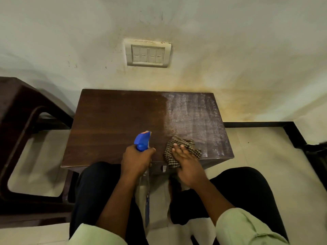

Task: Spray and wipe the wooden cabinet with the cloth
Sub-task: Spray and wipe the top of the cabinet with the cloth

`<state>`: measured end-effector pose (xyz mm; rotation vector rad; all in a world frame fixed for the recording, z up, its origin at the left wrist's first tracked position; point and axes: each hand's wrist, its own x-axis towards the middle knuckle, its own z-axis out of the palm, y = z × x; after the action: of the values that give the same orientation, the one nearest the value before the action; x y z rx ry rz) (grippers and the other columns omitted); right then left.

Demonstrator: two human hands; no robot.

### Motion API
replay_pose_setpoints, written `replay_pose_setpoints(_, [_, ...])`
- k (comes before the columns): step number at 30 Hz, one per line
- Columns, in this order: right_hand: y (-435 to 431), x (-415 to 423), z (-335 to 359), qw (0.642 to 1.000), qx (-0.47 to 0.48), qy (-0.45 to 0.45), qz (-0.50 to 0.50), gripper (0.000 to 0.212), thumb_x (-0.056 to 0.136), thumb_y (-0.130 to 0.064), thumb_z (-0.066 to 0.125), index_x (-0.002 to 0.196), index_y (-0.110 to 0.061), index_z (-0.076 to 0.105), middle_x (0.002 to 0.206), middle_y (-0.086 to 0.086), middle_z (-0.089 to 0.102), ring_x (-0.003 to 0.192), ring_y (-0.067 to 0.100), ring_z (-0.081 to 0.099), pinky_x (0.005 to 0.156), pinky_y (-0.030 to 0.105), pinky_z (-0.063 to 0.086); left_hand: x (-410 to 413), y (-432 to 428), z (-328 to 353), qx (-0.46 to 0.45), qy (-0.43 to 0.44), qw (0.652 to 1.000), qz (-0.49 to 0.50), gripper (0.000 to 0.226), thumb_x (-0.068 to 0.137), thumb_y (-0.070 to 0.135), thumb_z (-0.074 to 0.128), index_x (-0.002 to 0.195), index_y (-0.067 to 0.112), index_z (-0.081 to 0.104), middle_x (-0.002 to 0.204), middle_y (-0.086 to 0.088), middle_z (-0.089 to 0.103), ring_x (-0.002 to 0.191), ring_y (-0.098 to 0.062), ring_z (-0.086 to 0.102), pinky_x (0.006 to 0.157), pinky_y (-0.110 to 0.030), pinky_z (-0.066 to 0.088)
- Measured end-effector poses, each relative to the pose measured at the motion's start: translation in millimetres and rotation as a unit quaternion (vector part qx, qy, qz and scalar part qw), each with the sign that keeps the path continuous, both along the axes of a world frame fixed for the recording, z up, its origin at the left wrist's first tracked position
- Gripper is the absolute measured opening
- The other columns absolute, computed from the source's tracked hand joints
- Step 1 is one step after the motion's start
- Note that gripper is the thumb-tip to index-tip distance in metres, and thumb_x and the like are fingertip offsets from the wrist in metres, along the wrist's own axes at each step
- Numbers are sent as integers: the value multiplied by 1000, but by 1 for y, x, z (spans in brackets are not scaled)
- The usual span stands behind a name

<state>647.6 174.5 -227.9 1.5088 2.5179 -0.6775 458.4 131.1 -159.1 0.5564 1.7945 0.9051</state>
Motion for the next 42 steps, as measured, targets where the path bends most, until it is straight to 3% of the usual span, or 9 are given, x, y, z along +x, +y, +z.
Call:
replay_pose_setpoints(3, [14,27,2,998,-8,-6,-67,67,87,-22,37,152,-22,20,161,-5,7,148,18,0,118,44,17,3,1,-5,-3,0,1000,-6,15,77,25,69,81,11,65,72,-10,68,76,-31,69,79,-53,56])
replay_pose_setpoints(7, [14,3,9,993,-6,-37,-113,65,93,-21,45,152,-19,18,161,-2,4,148,24,0,119,45,17,0,-1,-6,-3,-9,1000,-9,16,78,26,69,84,11,65,77,-12,69,79,-31,69,82,-52,55])
replay_pose_setpoints(12, [-8,-54,9,1000,-17,-1,-7,70,91,-20,50,153,-19,15,161,-5,1,148,20,-4,119,43,7,-4,2,-7,-18,-6,1000,-7,16,72,27,68,81,13,66,79,-11,72,79,-29,69,84,-50,55])
replay_pose_setpoints(16, [-5,-31,-2,999,1,14,39,71,90,-21,48,153,-22,15,161,-7,1,148,16,-3,120,39,5,-3,5,-8,-15,-10,1000,11,13,77,22,69,84,11,66,83,-16,71,83,-34,69,84,-52,55])
replay_pose_setpoints(24, [36,89,-6,987,11,31,-158,69,79,-25,36,148,-16,32,158,0,19,148,22,11,120,44,13,11,15,-12,-12,-17,999,-33,21,75,30,71,83,12,65,75,-13,69,76,-32,69,80,-54,56])
replay_pose_setpoints(28, [47,78,-6,975,8,-4,-221,58,93,-22,41,149,-15,29,160,3,14,148,26,7,120,43,10,11,17,-13,-5,-10,1000,-29,22,70,32,71,76,12,65,66,-9,67,69,-31,68,77,-56,56])
replay_pose_setpoints(32, [21,23,-6,987,18,6,-157,64,91,-27,38,152,-17,21,161,-1,9,148,24,0,119,45,14,11,19,-13,-10,-16,999,-27,18,80,24,69,87,7,65,75,-14,68,75,-33,68,81,-54,56])
replay_pose_setpoints(37, [3,5,-10,999,17,21,-25,70,90,-20,47,153,-20,16,161,-5,2,148,18,-4,118,41,3,19,20,-16,-15,-24,999,-19,16,79,20,71,85,7,65,70,-13,66,69,-29,65,80,-54,55])
replay_pose_setpoints(42, [28,91,-19,990,21,45,-132,65,88,-20,43,150,-20,23,159,-5,12,148,19,2,120,45,13,15,21,-17,-21,-45,998,-31,13,83,19,67,89,9,62,79,-15,65,77,-31,64,86,-57,53])
